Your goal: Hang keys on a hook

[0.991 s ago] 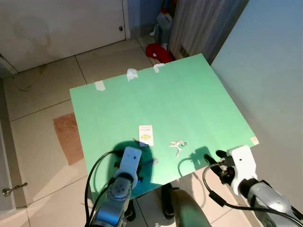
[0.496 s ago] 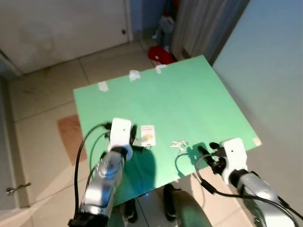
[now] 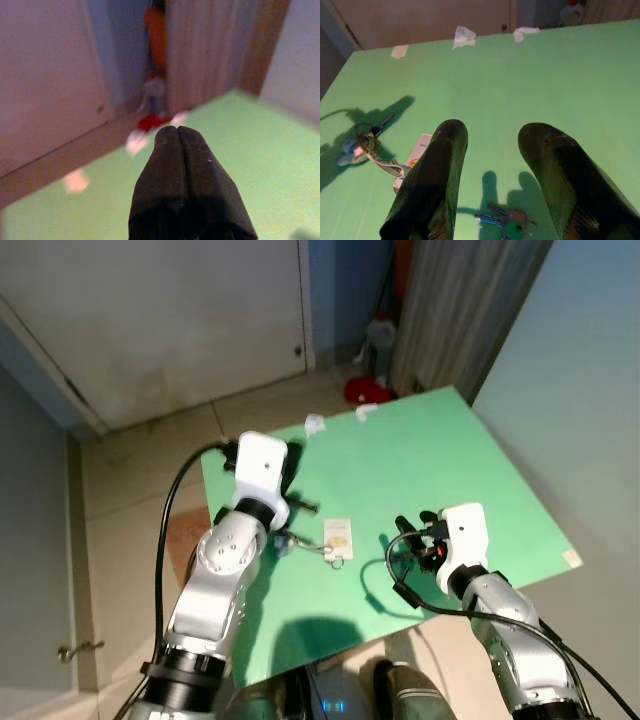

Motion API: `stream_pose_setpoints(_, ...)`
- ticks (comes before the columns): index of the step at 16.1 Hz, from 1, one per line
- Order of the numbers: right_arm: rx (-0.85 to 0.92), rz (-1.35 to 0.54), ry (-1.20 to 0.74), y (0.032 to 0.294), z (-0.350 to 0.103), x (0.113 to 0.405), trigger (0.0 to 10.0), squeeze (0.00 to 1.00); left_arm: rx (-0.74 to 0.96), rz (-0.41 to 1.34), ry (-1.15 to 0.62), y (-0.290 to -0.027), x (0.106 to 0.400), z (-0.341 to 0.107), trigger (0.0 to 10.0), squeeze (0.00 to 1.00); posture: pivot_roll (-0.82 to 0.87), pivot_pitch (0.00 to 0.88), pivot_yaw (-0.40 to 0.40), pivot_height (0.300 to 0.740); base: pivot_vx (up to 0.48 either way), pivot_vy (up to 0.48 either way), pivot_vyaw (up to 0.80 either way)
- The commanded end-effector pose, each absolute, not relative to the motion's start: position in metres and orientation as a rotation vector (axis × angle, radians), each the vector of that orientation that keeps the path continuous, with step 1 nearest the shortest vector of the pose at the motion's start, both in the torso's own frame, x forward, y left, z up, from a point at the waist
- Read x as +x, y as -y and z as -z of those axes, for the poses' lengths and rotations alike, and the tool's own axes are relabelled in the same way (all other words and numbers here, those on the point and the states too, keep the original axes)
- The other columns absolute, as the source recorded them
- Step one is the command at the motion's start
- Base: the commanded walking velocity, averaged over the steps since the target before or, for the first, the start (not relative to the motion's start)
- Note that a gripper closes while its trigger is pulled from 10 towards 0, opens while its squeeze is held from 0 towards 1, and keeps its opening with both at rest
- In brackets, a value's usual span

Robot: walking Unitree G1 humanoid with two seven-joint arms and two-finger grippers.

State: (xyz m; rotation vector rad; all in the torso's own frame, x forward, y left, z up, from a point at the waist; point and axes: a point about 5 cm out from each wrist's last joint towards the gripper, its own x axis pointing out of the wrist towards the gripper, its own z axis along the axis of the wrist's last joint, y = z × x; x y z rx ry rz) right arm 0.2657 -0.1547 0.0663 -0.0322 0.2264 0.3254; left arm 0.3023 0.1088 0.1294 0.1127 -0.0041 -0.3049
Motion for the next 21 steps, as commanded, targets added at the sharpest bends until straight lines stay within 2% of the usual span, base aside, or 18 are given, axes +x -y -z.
stream_pose_setpoints(1,-0.031,-0.312,-0.237,0.157,-0.062,0.261,10.0,0.00,0.163,0.268,-0.070,-0.118,0.300,-0.107,10.0,0.00,-0.22,0.118,0.061,0.740,0.000,0.000,0.00)
stream_pose_setpoints(3,-0.037,-0.307,-0.251,0.162,-0.059,0.254,10.0,0.00,0.216,0.268,-0.118,-0.125,0.300,-0.090,10.0,0.00,-0.24,0.138,0.052,0.740,0.000,0.000,0.00)
stream_pose_setpoints(4,-0.044,-0.306,-0.261,0.166,-0.057,0.247,10.0,0.00,0.244,0.247,-0.148,-0.131,0.301,-0.079,10.0,1.00,-0.26,0.149,0.046,0.740,0.000,0.000,0.00)
stream_pose_setpoints(7,-0.025,-0.332,-0.269,0.176,-0.058,0.233,10.0,0.00,0.277,0.227,-0.197,-0.137,0.304,-0.066,10.0,1.00,-0.28,0.174,0.034,0.740,0.000,0.000,0.00)
stream_pose_setpoints(10,-0.030,-0.449,-0.336,0.188,-0.060,0.214,10.0,0.00,0.259,0.211,-0.296,-0.144,0.311,-0.047,10.0,1.00,-0.32,0.207,0.026,0.740,0.000,0.000,0.00)
stream_pose_setpoints(16,-0.055,-0.464,-0.390,0.204,-0.069,0.197,10.0,0.00,0.244,0.165,-0.374,-0.148,0.312,-0.029,10.0,1.00,-0.39,0.237,-0.009,0.740,0.000,0.000,0.00)
stream_pose_setpoints(21,-0.042,-0.463,-0.424,0.196,-0.064,0.188,10.0,0.00,0.268,0.263,-0.456,-0.136,0.300,-0.011,10.0,1.00,-0.37,0.240,0.003,0.740,0.000,0.000,0.00)
